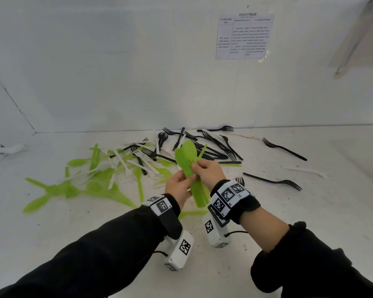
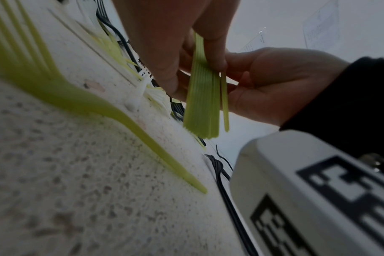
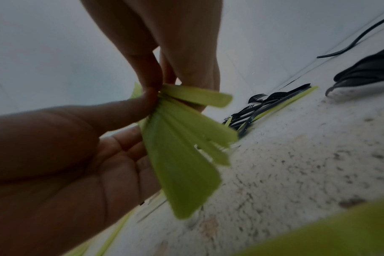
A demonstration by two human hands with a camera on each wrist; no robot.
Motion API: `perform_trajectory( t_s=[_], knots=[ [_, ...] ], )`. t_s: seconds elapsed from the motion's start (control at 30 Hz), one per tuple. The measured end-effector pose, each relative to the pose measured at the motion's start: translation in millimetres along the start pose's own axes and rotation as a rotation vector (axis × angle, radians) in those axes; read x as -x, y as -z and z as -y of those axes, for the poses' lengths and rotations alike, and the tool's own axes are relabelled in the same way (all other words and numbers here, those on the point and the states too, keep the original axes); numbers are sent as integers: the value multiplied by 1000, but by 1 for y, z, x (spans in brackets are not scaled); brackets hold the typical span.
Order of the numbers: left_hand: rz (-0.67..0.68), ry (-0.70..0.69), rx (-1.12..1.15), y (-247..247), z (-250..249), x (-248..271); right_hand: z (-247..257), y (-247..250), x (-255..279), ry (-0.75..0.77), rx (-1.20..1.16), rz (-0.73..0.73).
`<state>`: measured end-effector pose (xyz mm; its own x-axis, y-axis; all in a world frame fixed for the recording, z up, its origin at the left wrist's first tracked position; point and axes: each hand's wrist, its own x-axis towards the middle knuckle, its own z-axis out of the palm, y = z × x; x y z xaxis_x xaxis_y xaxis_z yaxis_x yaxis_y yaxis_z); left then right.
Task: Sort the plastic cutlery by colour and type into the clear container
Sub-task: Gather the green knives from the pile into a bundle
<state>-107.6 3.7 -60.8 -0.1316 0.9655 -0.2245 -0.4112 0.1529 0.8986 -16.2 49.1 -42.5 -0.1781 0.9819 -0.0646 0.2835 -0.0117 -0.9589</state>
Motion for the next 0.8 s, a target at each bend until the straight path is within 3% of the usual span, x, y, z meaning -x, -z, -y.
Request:
perform_trajectory(
  t_s=[0.23, 0.8],
  knots=[
    [-59, 6, 4, 3, -1, -4, 3, 1, -3, -11, 48, -71],
    [20, 15, -2, 6, -3, 7, 7, 0, 5, 36, 27, 56]
  ],
)
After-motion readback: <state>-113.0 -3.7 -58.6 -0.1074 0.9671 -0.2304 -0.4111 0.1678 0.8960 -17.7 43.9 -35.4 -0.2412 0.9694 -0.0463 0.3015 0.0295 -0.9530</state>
